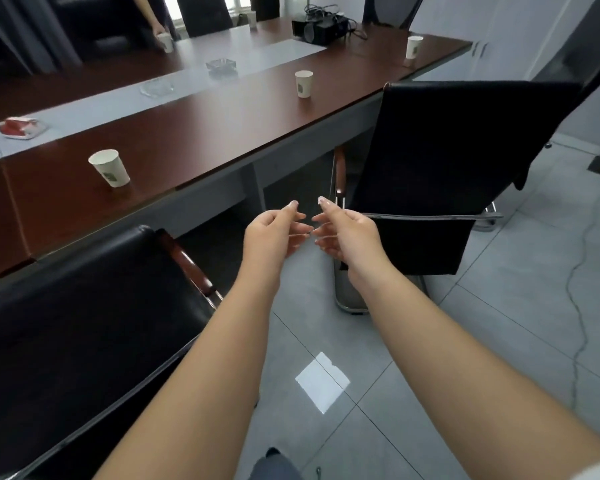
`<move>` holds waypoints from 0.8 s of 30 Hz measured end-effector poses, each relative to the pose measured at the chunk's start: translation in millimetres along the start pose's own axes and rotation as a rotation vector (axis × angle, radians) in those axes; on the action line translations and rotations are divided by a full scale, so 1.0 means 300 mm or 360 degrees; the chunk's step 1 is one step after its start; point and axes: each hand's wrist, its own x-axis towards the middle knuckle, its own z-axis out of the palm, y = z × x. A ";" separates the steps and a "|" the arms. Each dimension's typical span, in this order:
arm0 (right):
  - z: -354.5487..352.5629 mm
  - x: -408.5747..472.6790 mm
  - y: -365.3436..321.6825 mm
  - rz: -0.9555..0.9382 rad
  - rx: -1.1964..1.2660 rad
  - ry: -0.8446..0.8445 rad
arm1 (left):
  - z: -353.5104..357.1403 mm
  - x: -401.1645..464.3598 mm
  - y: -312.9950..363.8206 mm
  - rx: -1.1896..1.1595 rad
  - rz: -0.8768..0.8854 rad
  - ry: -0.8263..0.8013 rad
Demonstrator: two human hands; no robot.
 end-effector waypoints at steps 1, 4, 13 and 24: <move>0.000 0.039 -0.009 -0.0001 -0.0016 -0.0010 | 0.021 0.046 0.005 -0.0013 -0.0005 -0.0019; 0.005 0.161 -0.043 -0.0053 -0.0091 0.0008 | 0.081 0.189 0.021 -0.0068 -0.0033 -0.0069; 0.077 0.527 -0.147 -0.0048 -0.0101 0.0148 | 0.201 0.609 0.086 -0.0169 -0.0138 -0.0193; 0.077 0.971 -0.087 0.0175 -0.0132 0.0185 | 0.298 0.994 0.057 -0.0046 -0.0261 -0.0052</move>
